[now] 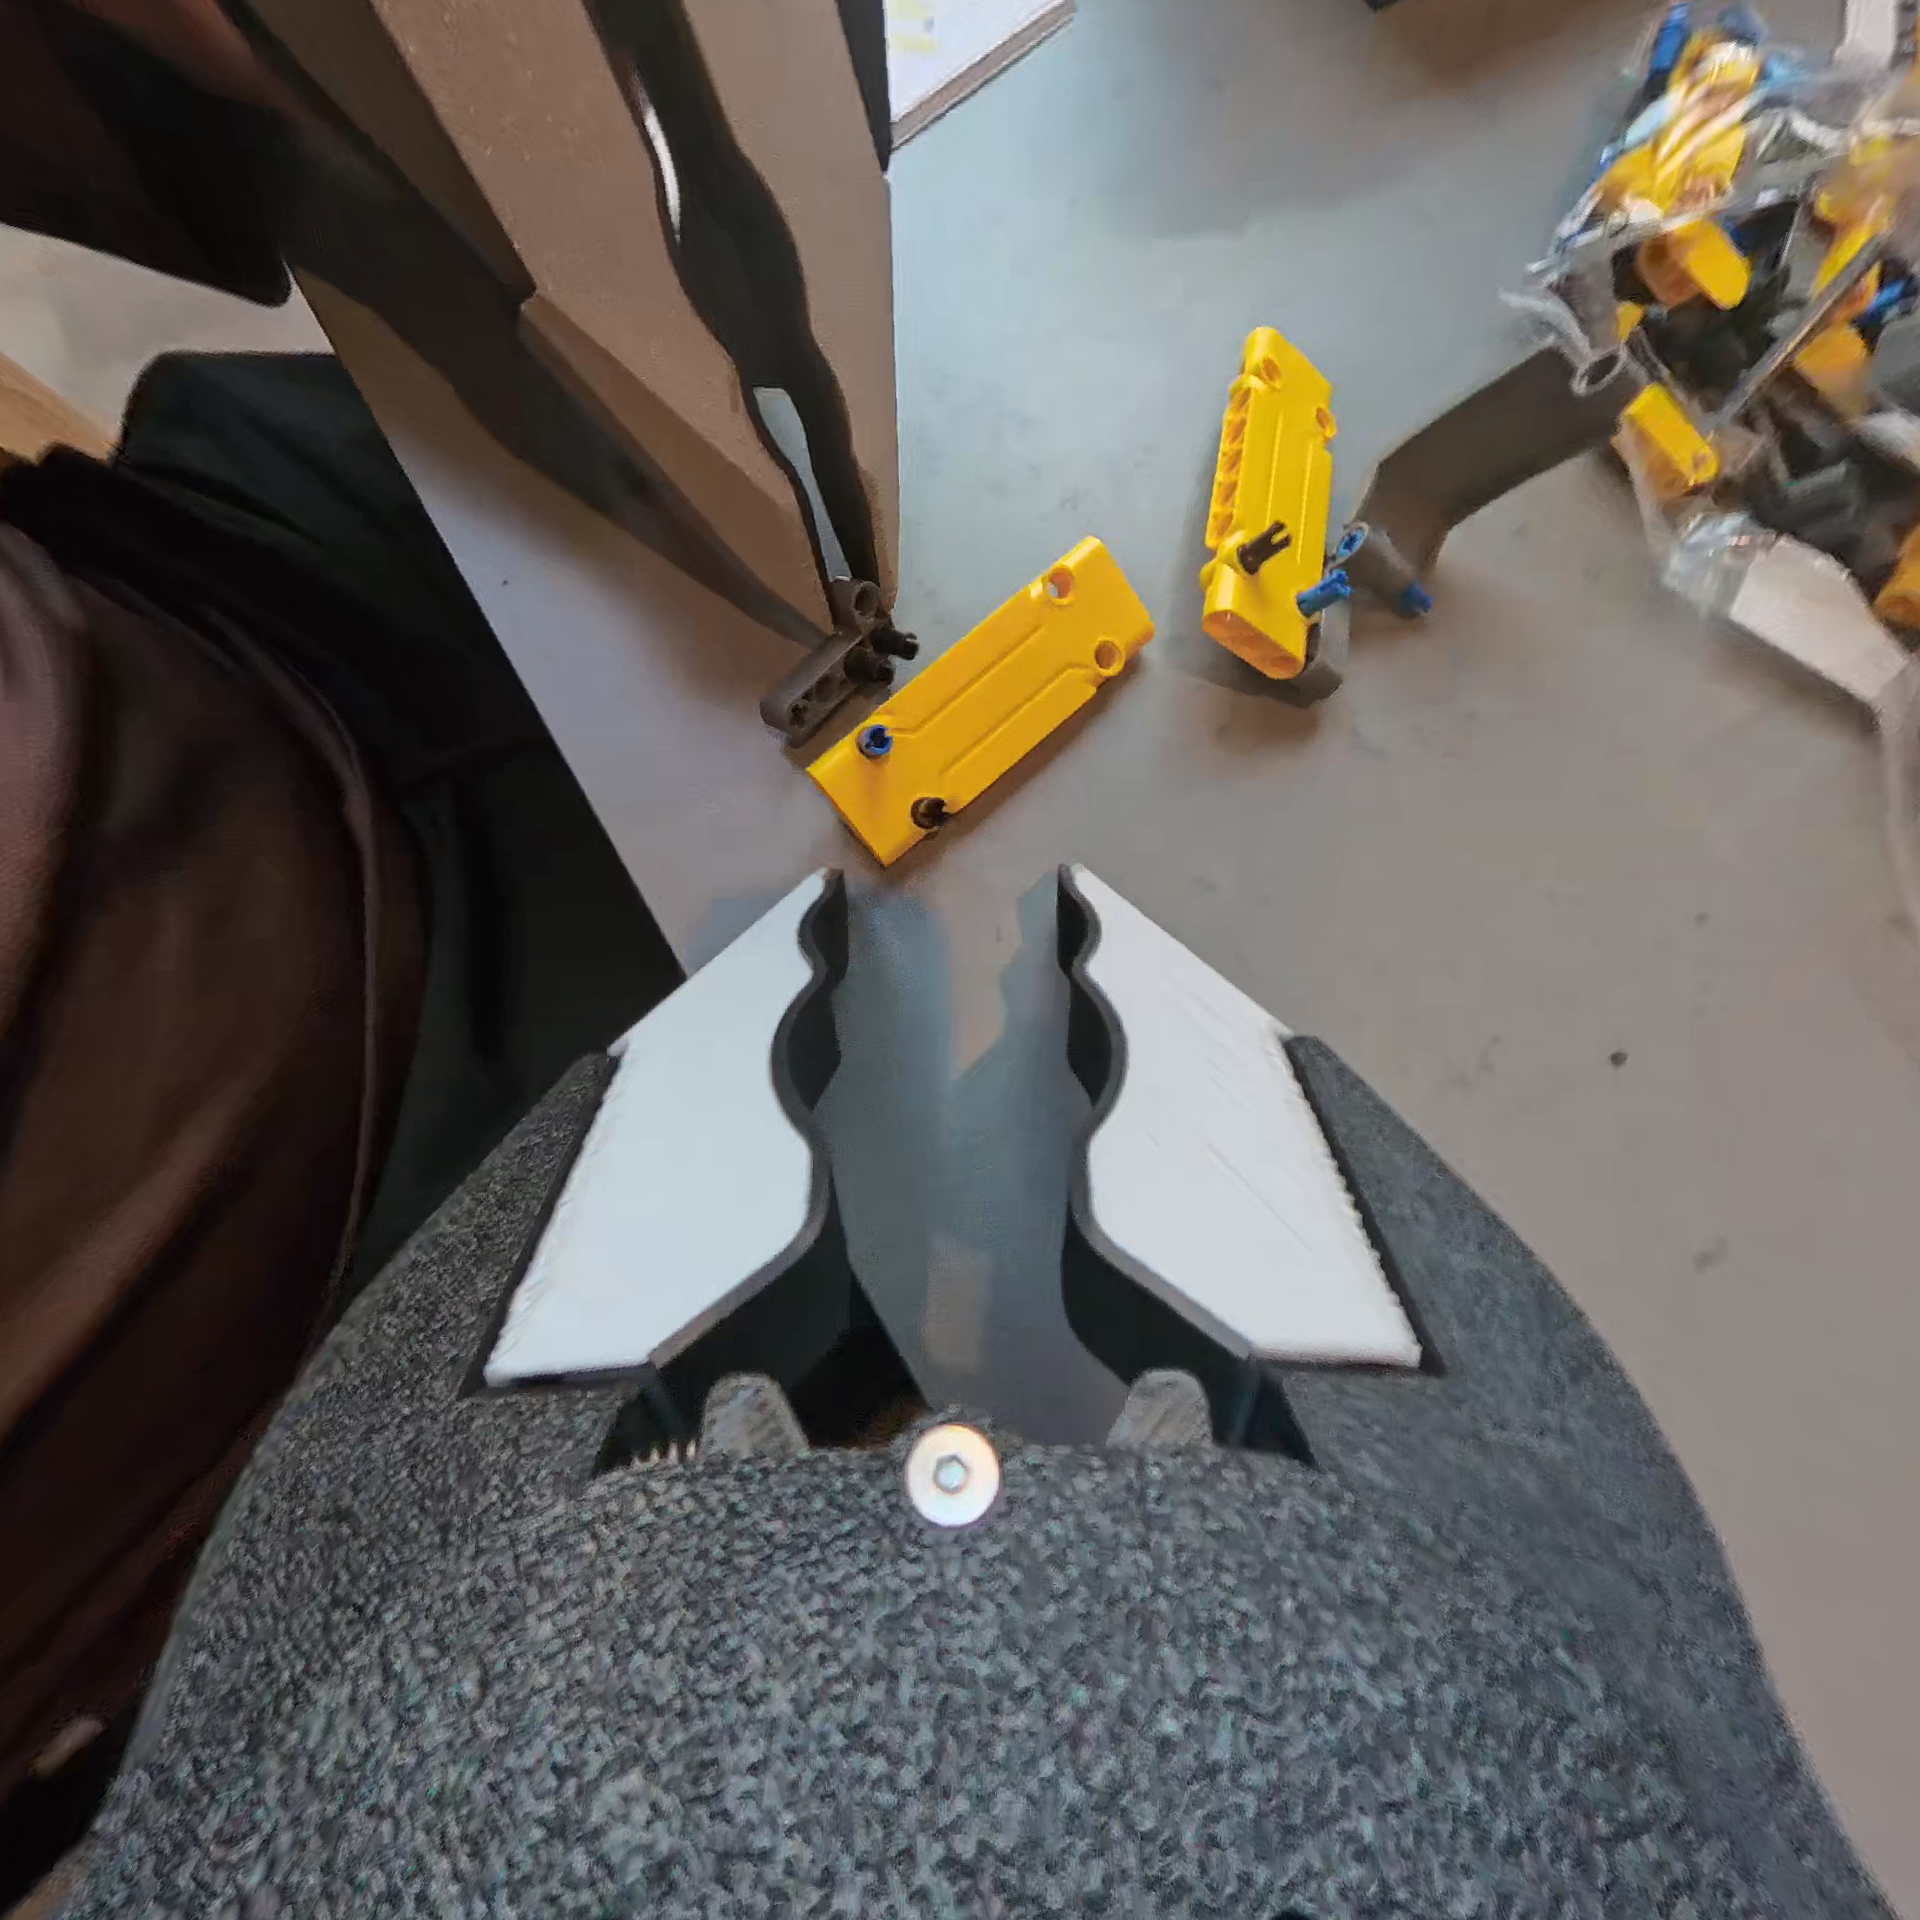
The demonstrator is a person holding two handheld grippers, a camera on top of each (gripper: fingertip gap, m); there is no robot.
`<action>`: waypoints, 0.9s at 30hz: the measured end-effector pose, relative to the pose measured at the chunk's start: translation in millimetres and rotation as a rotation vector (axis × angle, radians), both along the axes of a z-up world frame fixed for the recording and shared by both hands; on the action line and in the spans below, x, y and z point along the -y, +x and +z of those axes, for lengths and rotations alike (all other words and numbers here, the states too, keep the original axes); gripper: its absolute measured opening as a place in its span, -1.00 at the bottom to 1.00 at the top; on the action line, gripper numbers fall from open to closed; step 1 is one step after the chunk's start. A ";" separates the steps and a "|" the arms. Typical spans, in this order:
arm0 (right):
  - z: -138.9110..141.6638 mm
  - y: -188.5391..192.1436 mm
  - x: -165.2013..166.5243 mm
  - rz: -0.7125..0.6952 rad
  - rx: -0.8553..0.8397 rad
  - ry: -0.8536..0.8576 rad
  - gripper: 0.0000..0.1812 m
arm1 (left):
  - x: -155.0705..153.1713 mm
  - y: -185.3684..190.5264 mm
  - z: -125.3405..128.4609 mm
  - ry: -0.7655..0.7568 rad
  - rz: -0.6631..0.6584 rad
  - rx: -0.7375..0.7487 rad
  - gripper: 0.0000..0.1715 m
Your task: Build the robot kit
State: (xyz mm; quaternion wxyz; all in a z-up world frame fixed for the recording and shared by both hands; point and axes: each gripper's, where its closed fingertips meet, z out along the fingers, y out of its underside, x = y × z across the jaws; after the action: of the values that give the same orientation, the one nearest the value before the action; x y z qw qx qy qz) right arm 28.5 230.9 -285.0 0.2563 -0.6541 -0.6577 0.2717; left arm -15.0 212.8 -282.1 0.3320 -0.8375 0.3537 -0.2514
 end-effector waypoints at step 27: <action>23.5 -34.2 25.6 -0.037 -0.119 0.304 -0.88 | -0.1 1.3 20.6 -0.023 0.075 0.196 -0.94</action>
State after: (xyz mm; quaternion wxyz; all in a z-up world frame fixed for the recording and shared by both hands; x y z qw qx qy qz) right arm -5.8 205.3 -261.6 0.3958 -0.6026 -0.6626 0.2028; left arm -13.8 212.9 -261.5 0.3646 -0.8252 0.2851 -0.3237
